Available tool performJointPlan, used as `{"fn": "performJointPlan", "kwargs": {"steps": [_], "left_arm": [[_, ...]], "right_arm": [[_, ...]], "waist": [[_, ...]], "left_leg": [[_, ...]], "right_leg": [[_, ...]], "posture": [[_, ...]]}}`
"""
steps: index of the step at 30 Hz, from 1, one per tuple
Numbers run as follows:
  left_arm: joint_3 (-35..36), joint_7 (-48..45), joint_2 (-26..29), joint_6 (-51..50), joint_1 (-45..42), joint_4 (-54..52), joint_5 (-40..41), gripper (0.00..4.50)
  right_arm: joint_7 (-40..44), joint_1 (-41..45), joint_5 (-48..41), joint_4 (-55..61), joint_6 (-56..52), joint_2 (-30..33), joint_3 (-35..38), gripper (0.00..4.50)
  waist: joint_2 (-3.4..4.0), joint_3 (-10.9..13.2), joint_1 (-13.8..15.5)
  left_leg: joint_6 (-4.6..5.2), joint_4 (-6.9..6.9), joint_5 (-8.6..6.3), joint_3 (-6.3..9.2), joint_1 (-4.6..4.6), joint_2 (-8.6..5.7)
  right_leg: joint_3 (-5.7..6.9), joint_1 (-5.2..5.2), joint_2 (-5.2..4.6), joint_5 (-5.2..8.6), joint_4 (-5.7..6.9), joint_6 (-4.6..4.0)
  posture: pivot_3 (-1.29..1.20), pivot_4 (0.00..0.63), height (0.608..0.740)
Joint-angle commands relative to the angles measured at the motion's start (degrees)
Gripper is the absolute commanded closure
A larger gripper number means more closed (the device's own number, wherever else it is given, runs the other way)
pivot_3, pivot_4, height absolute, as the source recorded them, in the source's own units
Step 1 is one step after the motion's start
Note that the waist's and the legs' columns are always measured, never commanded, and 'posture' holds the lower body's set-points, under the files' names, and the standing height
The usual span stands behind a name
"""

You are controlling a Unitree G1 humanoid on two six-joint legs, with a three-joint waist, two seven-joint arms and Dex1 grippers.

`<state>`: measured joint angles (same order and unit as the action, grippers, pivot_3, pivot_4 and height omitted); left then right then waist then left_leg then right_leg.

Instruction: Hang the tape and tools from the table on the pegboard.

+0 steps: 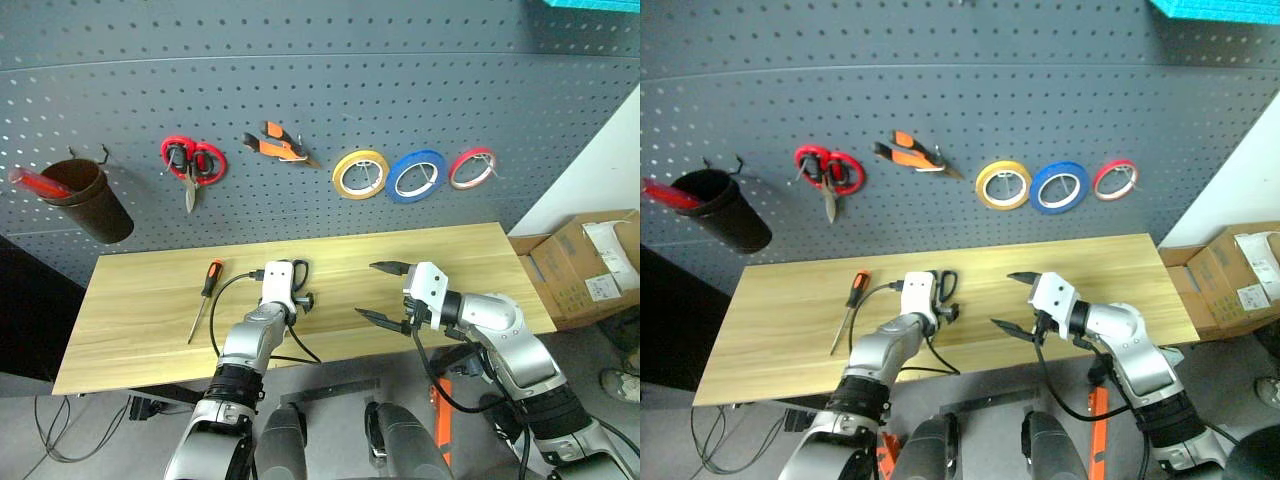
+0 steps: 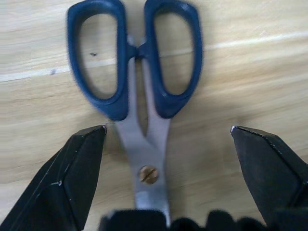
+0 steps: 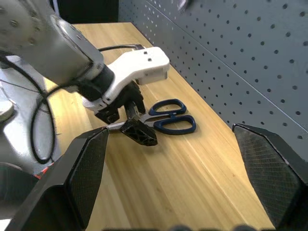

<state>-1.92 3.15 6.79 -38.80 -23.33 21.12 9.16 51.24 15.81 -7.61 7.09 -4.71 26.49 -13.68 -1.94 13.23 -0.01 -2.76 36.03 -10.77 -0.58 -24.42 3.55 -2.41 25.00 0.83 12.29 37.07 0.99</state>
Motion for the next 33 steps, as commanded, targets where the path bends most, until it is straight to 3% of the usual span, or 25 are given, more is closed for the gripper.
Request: {"fn": "performJointPlan", "kwargs": {"steps": [1,3,6,16,26,33], "left_arm": [[0.2,0.1,-0.8,-4.7,3.7,0.3,-1.0,0.00],[0.3,-0.4,-1.0,-5.7,4.4,-0.8,-1.1,0.00],[0.3,-1.4,-0.9,-6.6,5.0,-2.1,-1.5,0.64],[1.4,-3.0,-1.0,-6.3,3.5,-0.6,-2.5,4.02],[-0.2,-7.0,0.7,-1.2,3.8,-4.7,-4.3,4.02],[-8.1,-12.0,14.7,9.7,14.0,-17.7,-14.5,4.02]], "right_arm": [[1.7,-1.2,-1.7,2.7,-0.8,0.9,-0.1,0.07],[1.8,-1.4,-1.6,2.8,-0.9,0.9,-0.1,0.07],[1.4,-0.9,-1.6,2.4,-1.3,0.2,0.0,0.00],[1.3,0.1,-1.3,1.2,-1.0,-0.3,0.2,0.00],[0.3,0.9,-0.9,0.4,-0.7,-0.5,0.9,0.00],[-8.0,0.9,-3.8,6.6,-0.8,-7.5,4.0,0.00]], "waist": [[0.03,-0.2,-0.2],[0.04,-0.2,-0.3],[0.06,-0.2,-0.4],[0.14,-0.4,0.0],[0.16,-0.4,-0.1],[-0.08,-0.6,-0.3]], "left_leg": [[0.00,-0.02,0.00,0.00,0.11,0.00],[0.00,-0.03,-0.01,0.00,0.33,0.00],[-0.02,-0.01,-0.01,0.03,0.68,-0.01],[-0.02,-0.03,-0.02,0.08,0.61,-0.10],[-0.02,-0.01,-0.02,0.09,0.62,-0.10],[-0.19,-0.28,-0.12,0.04,0.43,0.12]], "right_leg": [[0.00,-0.10,0.00,0.01,0.00,-0.01],[0.00,-0.29,0.01,0.02,0.01,-0.04],[-0.01,-0.65,0.00,0.24,-0.06,-0.40],[0.02,-0.72,-0.08,0.26,-0.17,-0.41],[0.03,-0.71,-0.08,0.26,-0.15,-0.41],[0.00,-0.35,0.06,0.17,-0.08,-0.25]], "posture": [[0.04,0.206,0.740],[0.05,0.207,0.740],[0.05,0.205,0.740],[0.05,0.200,0.740],[0.07,0.176,0.740],[0.09,0.146,0.740]]}}
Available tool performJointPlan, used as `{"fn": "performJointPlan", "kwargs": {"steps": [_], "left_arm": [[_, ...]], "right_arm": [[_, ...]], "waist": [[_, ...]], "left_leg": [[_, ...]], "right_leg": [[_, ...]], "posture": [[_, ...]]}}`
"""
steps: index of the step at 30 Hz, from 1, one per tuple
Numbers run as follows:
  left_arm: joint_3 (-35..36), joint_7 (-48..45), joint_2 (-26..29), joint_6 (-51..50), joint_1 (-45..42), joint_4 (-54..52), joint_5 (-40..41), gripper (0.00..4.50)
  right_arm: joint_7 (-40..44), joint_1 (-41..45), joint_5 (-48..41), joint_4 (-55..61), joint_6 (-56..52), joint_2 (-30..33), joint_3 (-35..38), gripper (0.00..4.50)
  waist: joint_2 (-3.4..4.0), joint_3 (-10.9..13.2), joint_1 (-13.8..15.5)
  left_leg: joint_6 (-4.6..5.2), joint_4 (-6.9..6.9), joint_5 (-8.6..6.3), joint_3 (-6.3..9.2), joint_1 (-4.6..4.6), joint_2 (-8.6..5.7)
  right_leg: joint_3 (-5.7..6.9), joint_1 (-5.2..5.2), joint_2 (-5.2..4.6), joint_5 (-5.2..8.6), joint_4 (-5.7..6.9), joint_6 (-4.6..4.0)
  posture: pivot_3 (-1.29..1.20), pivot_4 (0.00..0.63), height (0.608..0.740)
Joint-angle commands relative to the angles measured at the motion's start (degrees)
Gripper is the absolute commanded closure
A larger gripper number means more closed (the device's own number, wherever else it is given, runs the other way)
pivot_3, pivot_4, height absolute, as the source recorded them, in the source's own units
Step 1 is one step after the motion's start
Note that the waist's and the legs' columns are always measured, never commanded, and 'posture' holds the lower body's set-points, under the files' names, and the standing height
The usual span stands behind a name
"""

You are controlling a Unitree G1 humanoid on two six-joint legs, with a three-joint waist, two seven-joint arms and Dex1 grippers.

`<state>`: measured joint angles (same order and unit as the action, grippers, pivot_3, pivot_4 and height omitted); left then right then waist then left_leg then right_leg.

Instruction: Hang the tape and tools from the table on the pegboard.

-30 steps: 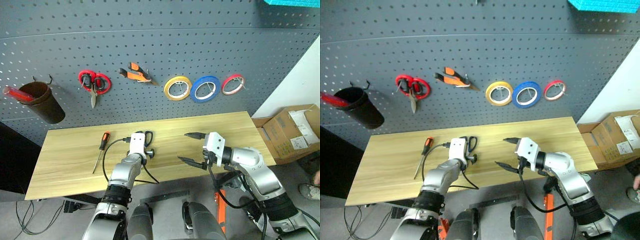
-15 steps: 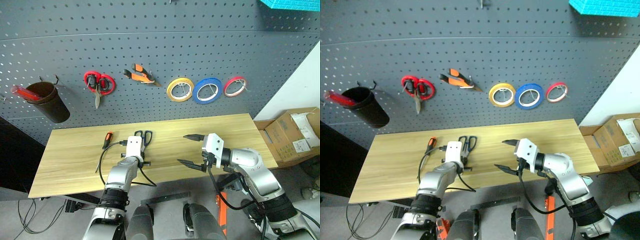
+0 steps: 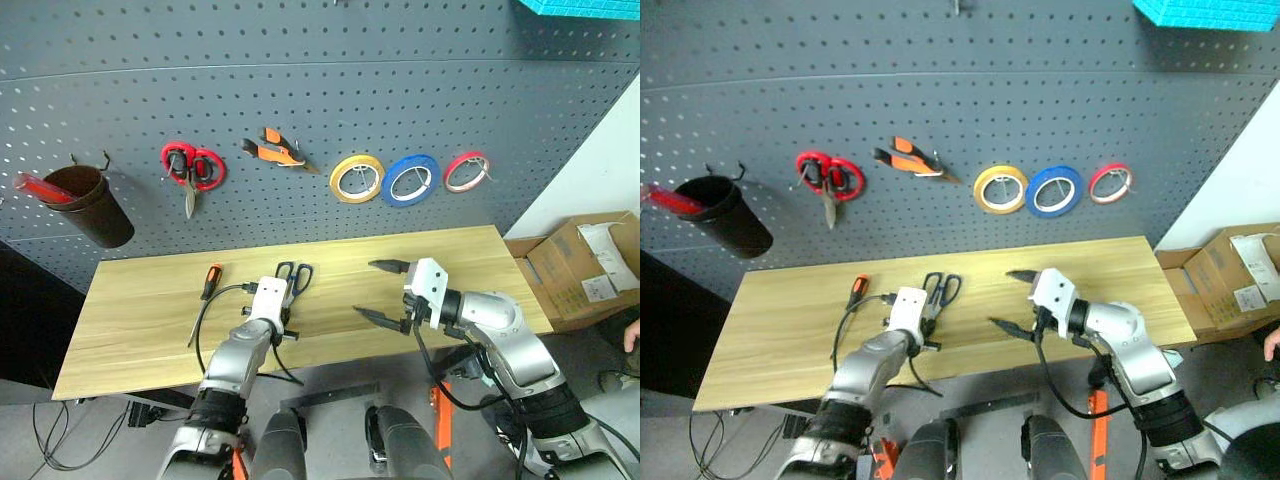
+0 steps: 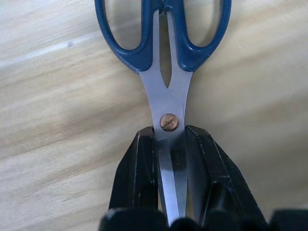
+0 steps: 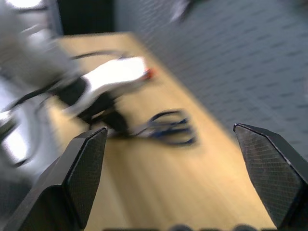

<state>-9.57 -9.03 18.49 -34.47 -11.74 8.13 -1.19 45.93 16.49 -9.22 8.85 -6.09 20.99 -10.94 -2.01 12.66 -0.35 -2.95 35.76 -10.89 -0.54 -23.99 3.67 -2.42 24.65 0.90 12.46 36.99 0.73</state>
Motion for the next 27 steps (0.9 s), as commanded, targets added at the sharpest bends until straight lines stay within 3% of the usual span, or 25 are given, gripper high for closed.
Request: {"fn": "performJointPlan", "kwargs": {"steps": [1,5,10,17,27], "left_arm": [[0.4,1.5,4.1,8.3,4.2,-5.8,-5.1,4.02],[6.3,8.7,9.9,27.0,14.3,-15.9,-11.3,4.02],[10.4,11.5,10.6,38.6,19.4,-21.4,-13.6,4.02],[15.5,15.6,8.8,43.4,16.9,-20.8,-16.3,4.02],[15.3,12.4,4.7,41.4,7.6,-12.9,-12.4,4.02]], "right_arm": [[-3.4,0.0,-3.4,6.0,-0.5,-3.3,1.2,0.00],[-7.2,-2.3,-9.8,12.5,-6.3,-8.2,1.6,0.00],[-9.5,-3.8,-13.1,16.8,-10.9,-9.1,1.5,0.00],[-11.0,-1.8,-12.6,15.8,-10.4,-9.7,1.1,0.00],[-12.4,2.1,-11.7,11.1,-8.9,-9.5,3.0,0.00]], "waist": [[-0.01,0.0,0.2],[-0.39,-0.6,0.7],[-0.55,-2.0,2.4],[-1.09,-4.4,2.8],[-1.20,-6.8,3.4]], "left_leg": [[0.00,-0.08,0.00,0.04,-0.01,0.00],[-0.01,-0.38,0.01,0.02,-0.22,0.03],[-0.03,-0.47,0.00,-0.23,-0.46,-0.12],[-0.02,-0.37,0.00,-1.03,-0.31,0.01],[-0.01,-0.35,0.01,-1.20,0.09,0.04]], "right_leg": [[0.04,0.04,0.01,0.03,0.03,-0.04],[0.06,0.45,-0.05,0.13,0.08,-0.14],[0.07,0.64,-0.38,0.17,-0.05,-0.10],[-0.03,0.58,-0.59,0.24,-0.08,-0.18],[-0.06,0.28,-0.55,0.15,0.00,-0.10]], "posture": [[0.10,0.140,0.740],[0.13,0.118,0.740],[0.16,0.088,0.740],[0.18,0.048,0.740],[0.17,0.032,0.740]]}}
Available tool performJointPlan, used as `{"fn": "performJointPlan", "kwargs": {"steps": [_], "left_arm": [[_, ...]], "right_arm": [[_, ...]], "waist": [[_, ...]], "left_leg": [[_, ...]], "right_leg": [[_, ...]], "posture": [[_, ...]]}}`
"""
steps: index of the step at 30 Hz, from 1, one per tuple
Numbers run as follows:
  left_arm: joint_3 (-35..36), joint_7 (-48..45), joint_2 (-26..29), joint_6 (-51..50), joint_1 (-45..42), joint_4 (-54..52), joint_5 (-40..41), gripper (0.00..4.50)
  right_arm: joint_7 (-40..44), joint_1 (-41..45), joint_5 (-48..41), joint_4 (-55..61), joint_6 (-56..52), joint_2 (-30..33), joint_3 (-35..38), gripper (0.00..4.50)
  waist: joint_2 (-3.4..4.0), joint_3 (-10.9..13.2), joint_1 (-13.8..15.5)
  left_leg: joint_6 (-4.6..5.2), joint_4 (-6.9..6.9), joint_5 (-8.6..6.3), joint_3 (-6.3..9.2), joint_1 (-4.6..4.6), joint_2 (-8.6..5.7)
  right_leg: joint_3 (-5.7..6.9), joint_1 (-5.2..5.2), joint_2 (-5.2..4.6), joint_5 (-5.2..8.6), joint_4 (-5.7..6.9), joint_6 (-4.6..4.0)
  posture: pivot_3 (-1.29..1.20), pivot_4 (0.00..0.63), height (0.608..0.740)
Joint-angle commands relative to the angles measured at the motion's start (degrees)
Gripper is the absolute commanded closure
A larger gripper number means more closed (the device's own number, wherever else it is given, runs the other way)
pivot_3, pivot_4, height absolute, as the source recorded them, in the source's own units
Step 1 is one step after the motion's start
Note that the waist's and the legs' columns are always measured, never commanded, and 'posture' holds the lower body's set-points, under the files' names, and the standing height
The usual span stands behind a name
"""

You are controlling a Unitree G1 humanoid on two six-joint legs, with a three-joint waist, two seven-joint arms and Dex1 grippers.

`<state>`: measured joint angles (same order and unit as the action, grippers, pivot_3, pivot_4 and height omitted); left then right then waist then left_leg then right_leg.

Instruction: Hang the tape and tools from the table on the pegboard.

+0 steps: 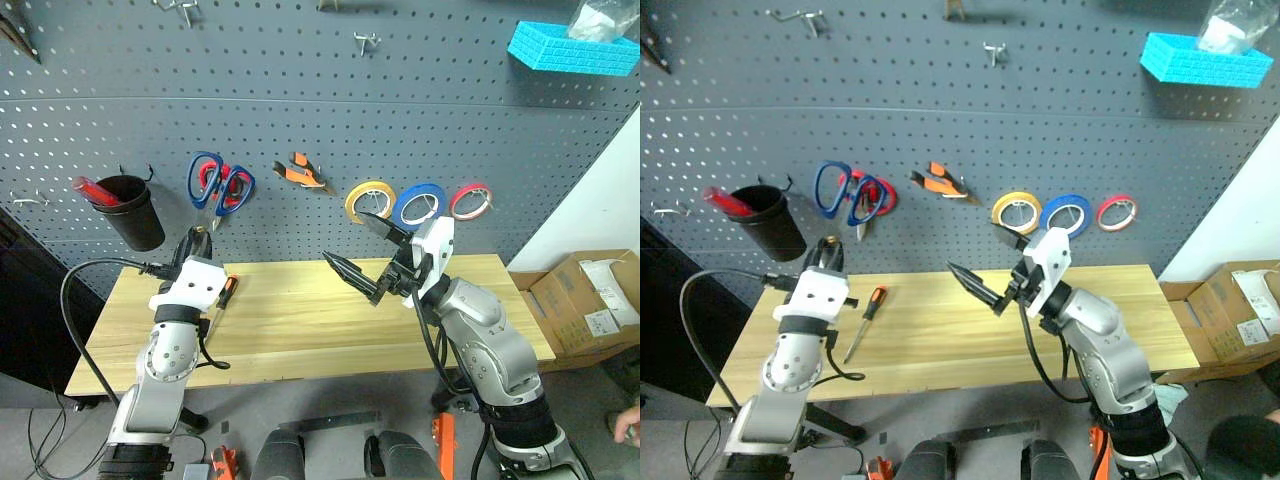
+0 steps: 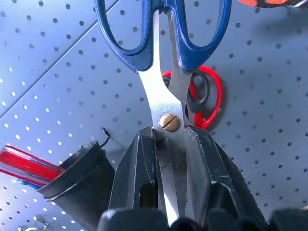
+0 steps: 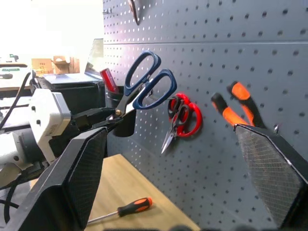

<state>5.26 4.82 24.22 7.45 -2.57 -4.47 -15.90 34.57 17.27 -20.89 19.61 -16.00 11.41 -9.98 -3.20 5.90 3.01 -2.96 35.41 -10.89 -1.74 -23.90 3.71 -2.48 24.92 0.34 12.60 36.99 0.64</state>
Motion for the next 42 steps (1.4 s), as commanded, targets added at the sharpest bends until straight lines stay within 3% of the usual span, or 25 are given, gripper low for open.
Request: {"fn": "performJointPlan", "kwargs": {"steps": [1,11,33,42], "left_arm": [[0.7,-2.1,-1.8,-1.2,-1.9,0.0,3.4,4.02],[1.7,-5.9,-5.1,-5.2,-2.9,1.9,9.2,4.02],[2.5,-10.1,-6.0,-10.6,-6.9,7.0,14.8,4.02],[2.8,-10.1,-5.9,-10.2,-6.6,6.2,14.4,1.04]], "right_arm": [[-1.3,1.4,-0.1,0.3,1.0,0.2,2.3,0.00],[-1.9,0.7,0.4,0.2,1.1,0.8,2.8,0.00],[-2.5,1.0,0.9,-0.7,1.0,1.8,3.6,0.00],[-2.8,-0.2,0.8,0.3,0.8,2.3,3.7,0.00]], "waist": [[-0.02,0.0,0.0],[-0.01,-0.1,0.0],[-0.01,-0.3,-0.1],[-0.01,-0.3,-0.1]], "left_leg": [[0.00,0.00,0.00,0.00,0.00,0.01],[0.01,0.21,0.00,0.03,0.00,0.06],[0.02,0.59,0.00,0.08,0.24,0.06],[0.02,0.58,0.00,0.08,0.26,0.06]], "right_leg": [[0.00,0.00,0.01,-0.02,0.00,0.03],[-0.03,0.00,0.11,-0.10,0.18,0.16],[-0.02,-0.53,0.09,-0.01,0.15,-0.03],[-0.02,-0.55,0.09,-0.01,0.16,-0.04]], "posture": [[0.17,0.034,0.740],[0.16,0.037,0.740],[0.15,0.043,0.740],[0.14,0.057,0.740]]}}
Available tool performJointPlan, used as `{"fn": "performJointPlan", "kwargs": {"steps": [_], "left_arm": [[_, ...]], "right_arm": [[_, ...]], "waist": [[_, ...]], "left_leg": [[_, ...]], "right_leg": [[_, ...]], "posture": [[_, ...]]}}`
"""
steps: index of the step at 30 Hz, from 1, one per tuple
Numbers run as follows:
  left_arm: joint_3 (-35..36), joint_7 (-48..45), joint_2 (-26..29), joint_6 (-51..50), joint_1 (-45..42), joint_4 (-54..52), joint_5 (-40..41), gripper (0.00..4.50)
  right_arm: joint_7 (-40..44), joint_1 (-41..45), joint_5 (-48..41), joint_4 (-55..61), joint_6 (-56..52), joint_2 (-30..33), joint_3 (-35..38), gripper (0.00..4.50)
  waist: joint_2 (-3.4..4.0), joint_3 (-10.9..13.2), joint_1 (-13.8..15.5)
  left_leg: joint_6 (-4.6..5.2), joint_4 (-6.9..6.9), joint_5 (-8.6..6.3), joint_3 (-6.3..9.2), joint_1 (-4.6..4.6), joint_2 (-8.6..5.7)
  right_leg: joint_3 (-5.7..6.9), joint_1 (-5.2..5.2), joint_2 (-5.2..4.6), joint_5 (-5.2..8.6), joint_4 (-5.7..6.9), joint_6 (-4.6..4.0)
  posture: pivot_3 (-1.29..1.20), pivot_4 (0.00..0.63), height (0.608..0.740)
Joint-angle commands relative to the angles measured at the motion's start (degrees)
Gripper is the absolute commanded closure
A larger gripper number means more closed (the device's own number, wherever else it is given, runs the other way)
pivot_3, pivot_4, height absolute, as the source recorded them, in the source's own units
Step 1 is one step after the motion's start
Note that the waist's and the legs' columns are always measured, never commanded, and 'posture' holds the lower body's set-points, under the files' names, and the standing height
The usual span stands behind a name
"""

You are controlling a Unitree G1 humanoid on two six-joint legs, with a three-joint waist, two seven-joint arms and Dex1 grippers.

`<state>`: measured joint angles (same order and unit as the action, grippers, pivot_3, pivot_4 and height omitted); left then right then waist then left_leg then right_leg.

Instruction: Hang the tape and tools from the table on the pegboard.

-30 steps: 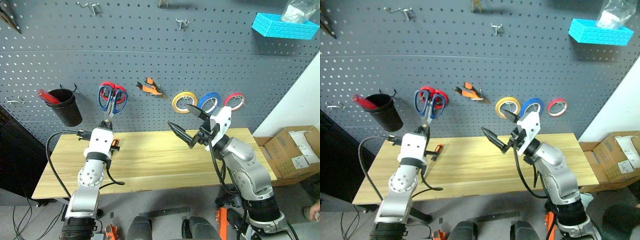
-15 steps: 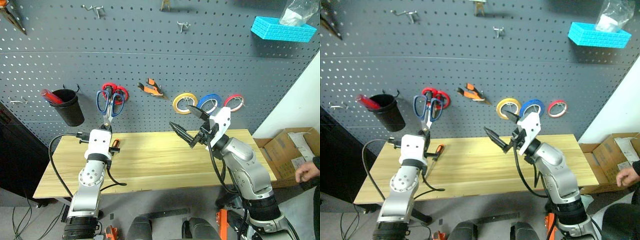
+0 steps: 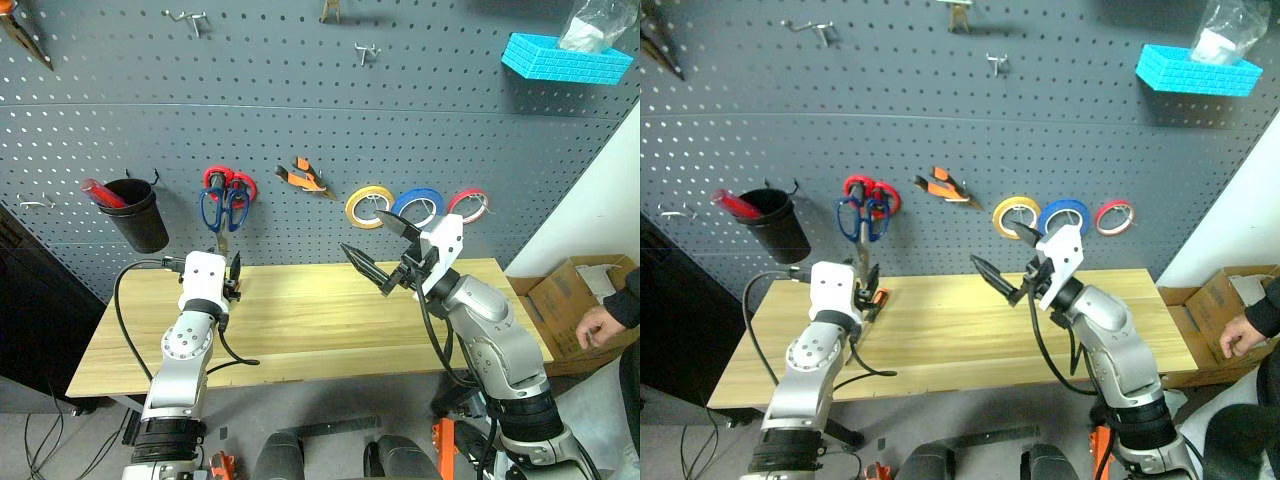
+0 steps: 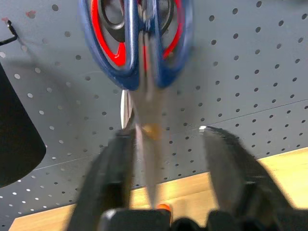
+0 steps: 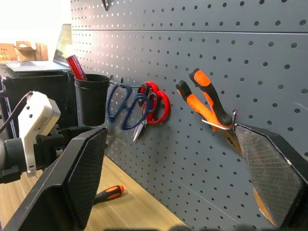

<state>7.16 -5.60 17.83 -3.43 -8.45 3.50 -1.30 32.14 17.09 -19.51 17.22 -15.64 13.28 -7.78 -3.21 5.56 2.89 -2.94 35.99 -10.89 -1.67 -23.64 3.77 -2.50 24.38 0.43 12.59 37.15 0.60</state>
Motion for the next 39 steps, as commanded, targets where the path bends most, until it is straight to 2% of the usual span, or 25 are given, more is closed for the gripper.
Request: {"fn": "performJointPlan", "kwargs": {"steps": [1,3,11,13,16,17,18,19,21,25,30,32,39], "left_arm": [[0.9,0.4,0.5,0.4,-0.6,-1.6,-0.3,0.65],[1.0,0.6,0.4,-0.3,0.0,-1.1,-0.3,0.01],[3.6,-1.4,3.1,-3.7,3.5,4.5,1.2,0.01],[4.4,-1.7,3.8,-4.7,3.3,4.7,1.7,0.01],[6.5,-4.1,6.3,-7.9,-1.7,10.3,4.2,0.01],[7.0,-5.6,7.5,-9.1,-4.0,12.6,5.1,0.01],[7.1,-7.0,8.8,-9.6,-6.5,15.4,5.6,0.01],[6.9,-8.0,10.0,-9.7,-8.1,17.2,5.6,0.01],[6.3,-9.5,12.3,-8.2,-11.6,22.1,4.9,0.01],[5.3,-12.2,14.0,-6.9,-16.4,28.9,4.7,0.01],[3.6,-16.5,13.9,-5.5,-22.7,39.2,4.8,0.01],[3.2,-18.0,13.7,-6.0,-23.8,40.8,5.2,0.01],[4.1,-20.0,14.3,-10.4,-26.7,47.9,6.5,0.01]], "right_arm": [[-0.4,-0.2,-0.6,2.8,0.3,0.5,1.5,0.00],[-0.4,-0.7,-0.7,3.4,0.0,0.6,1.3,0.00],[-0.4,-1.0,3.8,3.6,-5.3,3.5,-3.7,0.00],[-0.7,-0.4,4.3,4.1,-6.3,3.2,-5.1,0.00],[-1.4,3.1,8.1,1.5,-6.4,1.0,-10.3,0.00],[-1.7,4.3,9.0,0.8,-7.0,0.0,-11.8,0.00],[-2.0,5.8,9.6,-0.5,-7.9,-1.2,-13.0,0.00],[-2.4,6.9,10.6,-1.1,-9.4,-1.7,-14.1,0.00],[-2.5,9.4,10.7,-2.5,-12.2,-3.7,-15.2,0.00],[-1.9,12.8,9.4,-2.9,-15.7,-6.5,-15.8,0.00],[-3.0,15.9,9.2,-3.4,-19.3,-10.2,-15.7,0.00],[-3.3,15.6,9.1,-1.3,-21.3,-10.1,-15.2,0.00],[-4.7,13.8,7.7,5.2,-28.3,-8.1,-12.8,0.00]], "waist": [[0.00,0.0,0.0],[0.01,0.0,0.0],[0.33,0.4,-0.3],[0.56,0.8,-0.2],[0.94,2.2,-0.2],[0.99,3.2,-0.2],[0.94,4.2,-0.2],[1.00,4.7,-0.1],[1.08,5.7,-0.2],[1.01,7.5,-0.2],[0.87,9.1,-0.2],[0.85,9.7,-0.4],[0.84,12.2,-2.1]], "left_leg": [[0.00,0.00,0.00,0.00,0.01,0.00],[0.00,0.00,0.00,0.00,0.03,0.00],[0.01,-0.03,-0.01,-0.01,0.20,0.03],[0.01,-0.04,-0.02,0.02,0.22,0.06],[0.00,-0.04,-0.02,0.02,0.28,0.04],[0.01,-0.02,-0.02,0.03,0.40,0.03],[-0.09,-0.04,-0.09,0.10,0.59,0.03],[-0.33,-0.12,-0.24,0.26,0.56,0.03],[-0.06,-0.02,-0.06,0.42,0.34,0.00],[0.06,0.00,-0.01,0.02,0.20,-0.12],[0.40,0.04,-0.24,0.16,-0.95,-0.13],[0.48,0.03,-0.32,0.24,-1.26,-0.08],[0.46,0.07,-0.42,0.26,-1.28,-0.12]], "right_leg": [[0.00,-0.01,0.00,0.00,0.00,0.00],[0.00,-0.02,0.00,0.00,0.00,-0.01],[-0.02,-0.09,-0.02,0.05,-0.02,-0.08],[0.02,-0.08,-0.03,0.06,-0.01,-0.09],[0.01,-0.08,-0.08,0.07,-0.04,-0.10],[0.01,-0.14,-0.08,0.07,0.00,-0.10],[0.05,-0.02,-0.10,0.08,-0.05,-0.11],[0.14,0.05,-0.09,0.08,-0.19,-0.11],[0.22,-0.03,-0.09,0.08,-0.15,-0.12],[0.16,0.05,-0.42,0.06,-0.10,-0.09],[0.30,1.18,-0.29,-0.16,0.13,0.17],[0.35,1.47,-0.21,-0.15,0.18,0.18],[0.37,1.47,-0.31,0.10,0.21,0.49]], "posture": [[0.14,0.058,0.740],[0.14,0.064,0.740],[0.14,0.121,0.740],[0.14,0.154,0.740],[0.15,0.190,0.740],[0.14,0.224,0.740],[0.14,0.224,0.740],[0.14,0.250,0.740],[0.12,0.268,0.740],[0.10,0.317,0.740],[0.07,0.357,0.740],[0.06,0.367,0.740],[0.03,0.396,0.740]]}}
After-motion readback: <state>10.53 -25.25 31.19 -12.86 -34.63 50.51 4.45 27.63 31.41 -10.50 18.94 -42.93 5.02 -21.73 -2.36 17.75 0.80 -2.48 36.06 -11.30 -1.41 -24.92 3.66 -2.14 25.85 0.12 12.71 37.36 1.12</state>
